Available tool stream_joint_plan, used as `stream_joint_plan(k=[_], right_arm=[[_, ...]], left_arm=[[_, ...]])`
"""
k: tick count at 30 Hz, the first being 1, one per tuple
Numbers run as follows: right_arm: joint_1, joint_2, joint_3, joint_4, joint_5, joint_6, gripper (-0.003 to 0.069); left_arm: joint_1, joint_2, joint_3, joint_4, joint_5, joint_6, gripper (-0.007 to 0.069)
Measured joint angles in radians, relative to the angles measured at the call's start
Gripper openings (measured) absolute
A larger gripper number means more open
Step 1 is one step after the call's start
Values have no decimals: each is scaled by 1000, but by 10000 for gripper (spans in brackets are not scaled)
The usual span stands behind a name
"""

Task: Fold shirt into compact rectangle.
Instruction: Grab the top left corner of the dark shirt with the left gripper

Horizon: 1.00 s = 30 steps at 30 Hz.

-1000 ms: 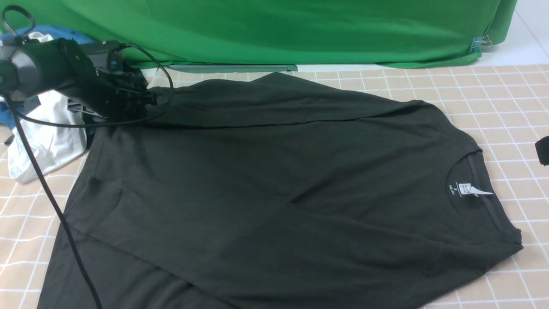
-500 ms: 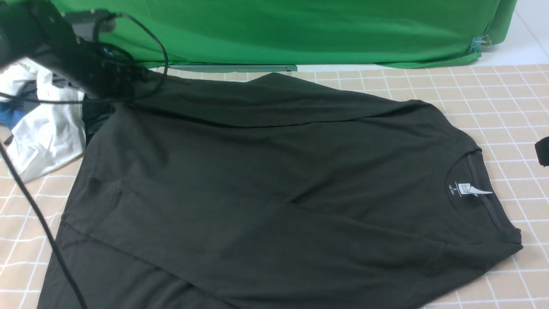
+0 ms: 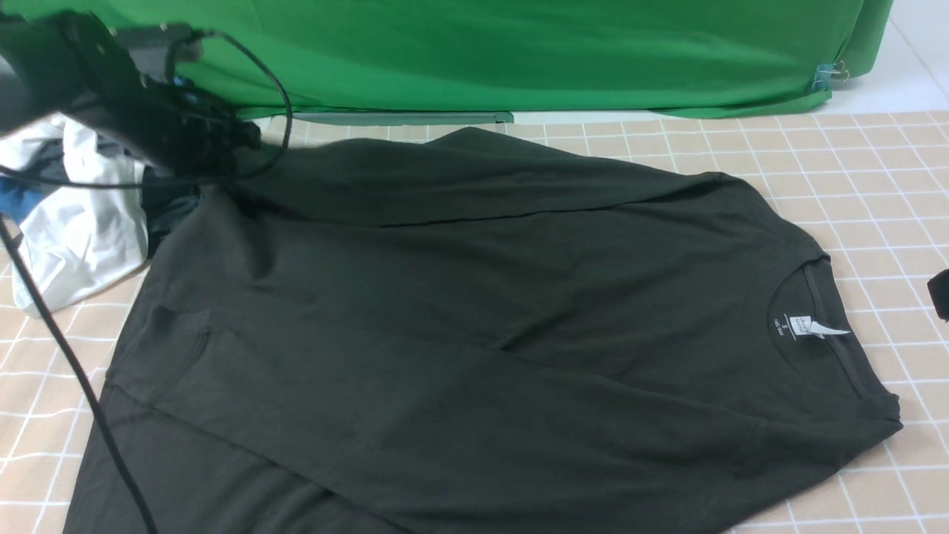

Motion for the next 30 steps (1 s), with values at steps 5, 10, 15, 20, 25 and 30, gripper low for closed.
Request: stream_joint_plan(k=[5, 10, 15, 20, 25, 30], right_arm=[[0, 0, 0, 1, -2, 0, 59], [0, 0, 0, 2, -7, 0, 59], [0, 0, 0, 3, -10, 0, 59], [0, 0, 0, 3, -10, 0, 59], [0, 0, 0, 3, -10, 0, 59], [0, 0, 0, 4, -10, 0, 59]], left_arm=[[0, 18, 0, -40, -5, 0, 295], [0, 23, 0, -50, -10, 2, 197], [0, 27, 0, -53, -9, 21, 38], [0, -5, 0, -55, 8, 26, 36], [0, -58, 0, -55, 35, 41, 36], [0, -69, -3, -55, 38, 75, 37]])
